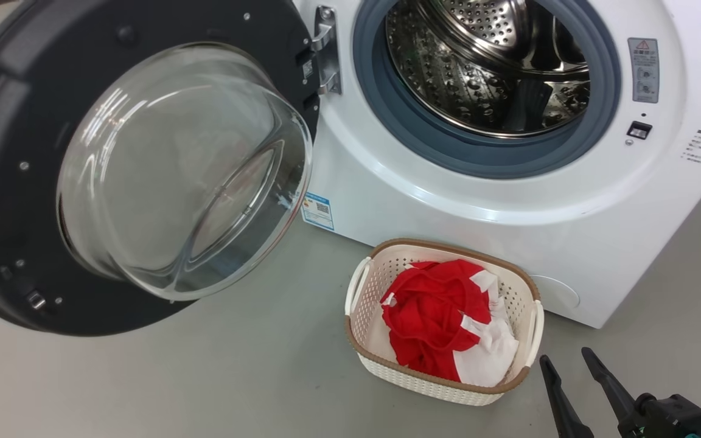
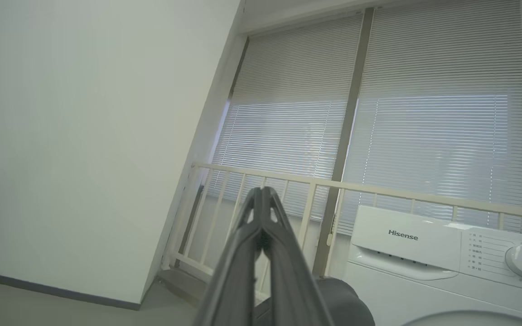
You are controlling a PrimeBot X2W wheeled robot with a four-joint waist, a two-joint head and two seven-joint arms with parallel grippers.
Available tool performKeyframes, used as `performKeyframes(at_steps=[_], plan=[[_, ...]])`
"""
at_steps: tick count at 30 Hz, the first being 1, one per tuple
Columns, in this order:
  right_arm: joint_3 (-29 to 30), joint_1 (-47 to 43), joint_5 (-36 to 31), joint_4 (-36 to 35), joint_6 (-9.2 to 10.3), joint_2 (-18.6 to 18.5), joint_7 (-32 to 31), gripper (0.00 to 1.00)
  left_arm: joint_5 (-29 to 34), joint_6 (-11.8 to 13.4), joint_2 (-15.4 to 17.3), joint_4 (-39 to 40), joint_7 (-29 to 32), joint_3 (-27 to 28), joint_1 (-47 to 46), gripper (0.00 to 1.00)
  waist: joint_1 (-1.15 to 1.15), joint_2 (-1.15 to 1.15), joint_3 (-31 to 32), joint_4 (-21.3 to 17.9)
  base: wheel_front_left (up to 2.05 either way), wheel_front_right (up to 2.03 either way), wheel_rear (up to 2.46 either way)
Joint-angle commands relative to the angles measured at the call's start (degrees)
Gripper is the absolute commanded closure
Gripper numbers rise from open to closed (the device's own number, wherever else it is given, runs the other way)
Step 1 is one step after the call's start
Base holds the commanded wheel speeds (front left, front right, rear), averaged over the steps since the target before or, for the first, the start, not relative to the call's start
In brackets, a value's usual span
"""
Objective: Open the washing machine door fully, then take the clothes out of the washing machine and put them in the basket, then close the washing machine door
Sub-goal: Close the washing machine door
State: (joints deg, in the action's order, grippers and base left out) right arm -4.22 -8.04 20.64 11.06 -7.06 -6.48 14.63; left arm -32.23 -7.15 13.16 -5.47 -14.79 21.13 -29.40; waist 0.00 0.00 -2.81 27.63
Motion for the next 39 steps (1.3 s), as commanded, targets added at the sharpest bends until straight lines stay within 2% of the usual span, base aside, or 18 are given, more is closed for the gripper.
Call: performKeyframes(at_steps=[1,4,6,13,16,22,28,34,39], plan=[[-0.9,0.7,-0.5,-1.8,-0.43,-0.5,0.4,0.0,-2.8,-0.3,4.9,-3.5,-0.2,1.3,-3.2,1.0,0.0,0.0,0.1,-1.0,0.0,0.0,0.0],[-0.8,0.6,-0.7,-2.4,-0.43,-0.4,0.4,0.0,-6.6,-0.3,8.6,-11.3,0.3,0.6,-5.8,1.0,0.0,0.0,0.0,-1.7,0.0,0.0,0.0],[-0.8,0.6,-0.7,-2.6,-0.43,-0.4,0.4,0.0,-7.6,-0.3,9.7,-13.7,0.9,0.3,-6.7,1.0,0.0,0.0,-0.1,-1.9,0.0,0.0,0.0],[-0.9,1.0,-0.8,-3.7,-0.43,-0.9,0.4,0.0,-11.1,-0.3,15.5,-30.5,8.5,-0.6,-12.7,1.0,0.0,0.0,-1.1,-3.1,0.0,0.0,0.0],[-0.9,1.2,-0.8,-4.0,-0.43,-1.0,0.4,0.0,-12.8,-0.1,17.1,-36.6,13.3,-0.5,-15.0,1.0,0.0,0.0,-1.6,-3.5,0.0,0.0,0.0],[-0.9,1.4,-0.9,-4.1,-0.43,-1.1,0.4,0.0,-16.1,-0.1,19.4,-45.5,27.6,-2.3,-17.8,1.0,0.0,0.0,-2.2,-4.3,0.0,0.0,0.0],[-0.5,1.5,-0.8,-4.2,-0.43,-0.9,0.4,0.0,-19.5,-0.3,19.8,-46.7,38.1,-4.9,-17.8,1.0,0.0,0.0,-2.3,-4.5,0.0,0.0,0.0],[-0.5,1.4,-0.9,-4.2,-0.43,-0.6,0.4,0.0,-24.5,-0.3,19.8,-41.4,45.6,-8.1,-14.6,1.0,0.0,0.0,-1.9,-4.5,0.0,0.0,0.0],[-0.3,1.4,-1.0,-4.0,-0.43,-0.4,0.4,0.0,-29.1,-0.3,20.4,-35.7,49.2,-10.1,-11.6,1.0,0.0,0.0,-1.6,-4.5,0.0,0.0,0.0]])
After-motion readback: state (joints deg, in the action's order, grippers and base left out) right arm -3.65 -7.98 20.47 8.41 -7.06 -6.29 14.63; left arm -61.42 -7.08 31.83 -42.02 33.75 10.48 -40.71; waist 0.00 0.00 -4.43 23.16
